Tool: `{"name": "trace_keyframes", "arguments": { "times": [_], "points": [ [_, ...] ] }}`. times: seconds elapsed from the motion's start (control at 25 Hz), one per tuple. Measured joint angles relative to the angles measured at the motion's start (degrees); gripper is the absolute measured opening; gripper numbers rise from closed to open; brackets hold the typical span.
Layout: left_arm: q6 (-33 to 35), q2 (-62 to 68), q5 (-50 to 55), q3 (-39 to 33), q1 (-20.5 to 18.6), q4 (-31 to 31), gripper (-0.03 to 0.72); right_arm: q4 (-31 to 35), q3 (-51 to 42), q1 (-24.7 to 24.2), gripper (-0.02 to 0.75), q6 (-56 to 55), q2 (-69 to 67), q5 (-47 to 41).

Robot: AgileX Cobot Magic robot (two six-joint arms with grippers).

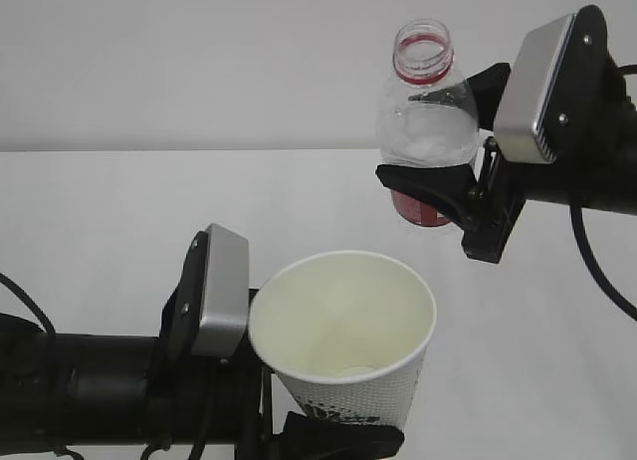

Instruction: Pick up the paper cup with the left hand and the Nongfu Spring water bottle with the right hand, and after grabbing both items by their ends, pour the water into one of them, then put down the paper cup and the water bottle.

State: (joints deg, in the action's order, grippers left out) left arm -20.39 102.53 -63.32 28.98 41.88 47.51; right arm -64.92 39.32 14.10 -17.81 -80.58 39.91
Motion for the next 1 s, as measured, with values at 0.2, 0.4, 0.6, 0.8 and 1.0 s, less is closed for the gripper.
{"name": "trace_keyframes", "arguments": {
  "times": [0.2, 0.4, 0.6, 0.8, 1.0],
  "points": [
    [0.00, 0.00, 0.00, 0.00, 0.00, 0.00, 0.516, -0.55, 0.09, 0.00, 0.519, 3.70, 0.00, 0.29],
    [0.00, 0.00, 1.51, 0.00, 0.00, -0.12, 0.516, -0.65, 0.09, 0.00, 0.519, 5.88, 0.00, 0.43],
    [0.00, 0.00, 1.83, 0.00, 0.00, -0.12, 0.516, -0.65, 0.09, 0.00, 0.519, 9.17, 0.00, 0.43],
    [-0.02, 0.00, 2.71, 0.00, 0.00, -0.12, 0.516, -0.65, 0.09, 0.00, 0.519, 12.44, 0.00, 2.11],
    [-0.02, 0.00, 2.74, 0.00, 0.00, -0.23, 0.513, -0.65, 0.09, 0.13, 0.519, 14.76, 0.00, 2.63]
  ]
}}
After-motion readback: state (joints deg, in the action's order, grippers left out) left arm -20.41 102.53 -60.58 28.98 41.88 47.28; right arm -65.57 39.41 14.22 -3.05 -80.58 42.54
